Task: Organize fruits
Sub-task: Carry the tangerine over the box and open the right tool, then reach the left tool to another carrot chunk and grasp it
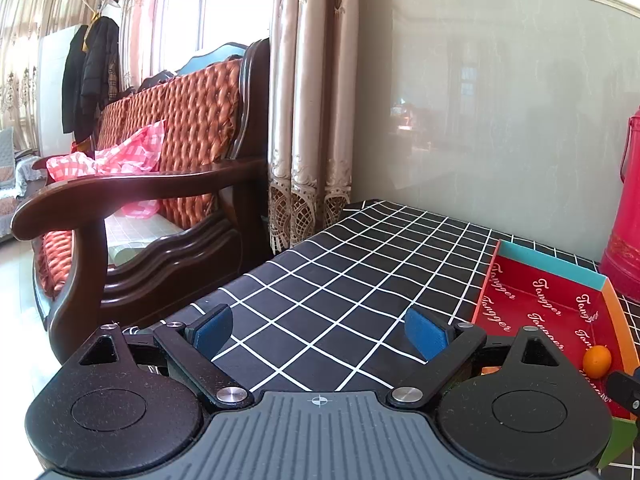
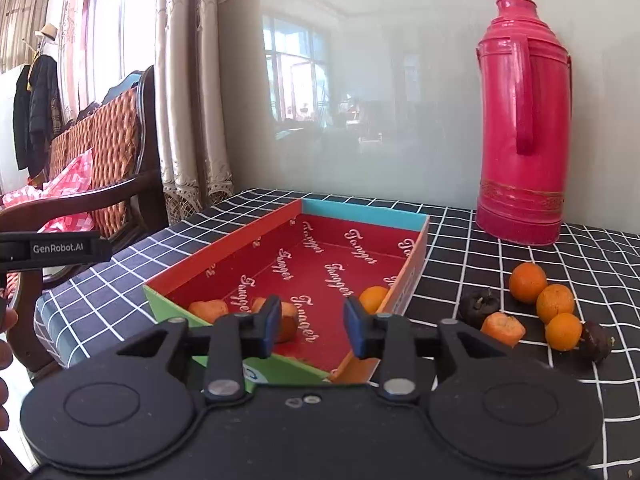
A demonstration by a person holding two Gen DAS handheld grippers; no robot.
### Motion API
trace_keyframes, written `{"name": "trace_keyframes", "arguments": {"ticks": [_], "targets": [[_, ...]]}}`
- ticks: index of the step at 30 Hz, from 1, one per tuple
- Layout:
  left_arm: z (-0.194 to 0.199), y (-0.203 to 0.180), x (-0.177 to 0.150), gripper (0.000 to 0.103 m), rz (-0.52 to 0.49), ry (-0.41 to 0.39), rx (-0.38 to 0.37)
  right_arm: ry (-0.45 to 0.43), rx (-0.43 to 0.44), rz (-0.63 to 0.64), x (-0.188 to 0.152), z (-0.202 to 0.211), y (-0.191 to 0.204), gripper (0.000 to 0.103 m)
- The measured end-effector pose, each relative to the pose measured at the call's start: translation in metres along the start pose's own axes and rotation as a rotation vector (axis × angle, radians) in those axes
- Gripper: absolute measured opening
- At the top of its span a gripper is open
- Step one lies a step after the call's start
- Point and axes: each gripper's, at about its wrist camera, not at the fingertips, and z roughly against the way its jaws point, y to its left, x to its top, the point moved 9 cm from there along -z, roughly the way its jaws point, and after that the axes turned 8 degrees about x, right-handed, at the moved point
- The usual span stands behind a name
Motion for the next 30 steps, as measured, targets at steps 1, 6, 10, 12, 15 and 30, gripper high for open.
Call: {"name": "trace_keyframes", "arguments": {"ticks": [1,6,10,12,15,30], "targets": [[0.0,0.0,0.0,0.093,0.002,0.002,-0.001,-0.007,-0.005,-0.007,0.001,0.002,-0.002,0.036],[0.002,-0.003,-0.001,0.093,0.002,0.007,0.0,-0.055,-0.067,-0.005,0.006,0.014,-0.013,0.069],[0.005,-0.01,-0.001,0.093,-0.007,0.001,-0.007,-0.083,-0.133,0.007,0.01,0.027,-0.024,0.086],[0.009,-0.017,-0.001,0.093,-0.02,-0.01,-0.012,-0.102,-0.191,0.018,0.012,0.034,-0.031,0.096],[0.02,-0.032,0.0,0.093,-0.047,-0.043,-0.034,-0.131,-0.281,0.037,0.015,0.049,-0.046,0.097],[0.119,-0.175,-0.018,0.098,-0.253,-0.248,-0.394,-0.183,-0.901,-0.236,-0.01,0.167,-0.199,0.097]]}}
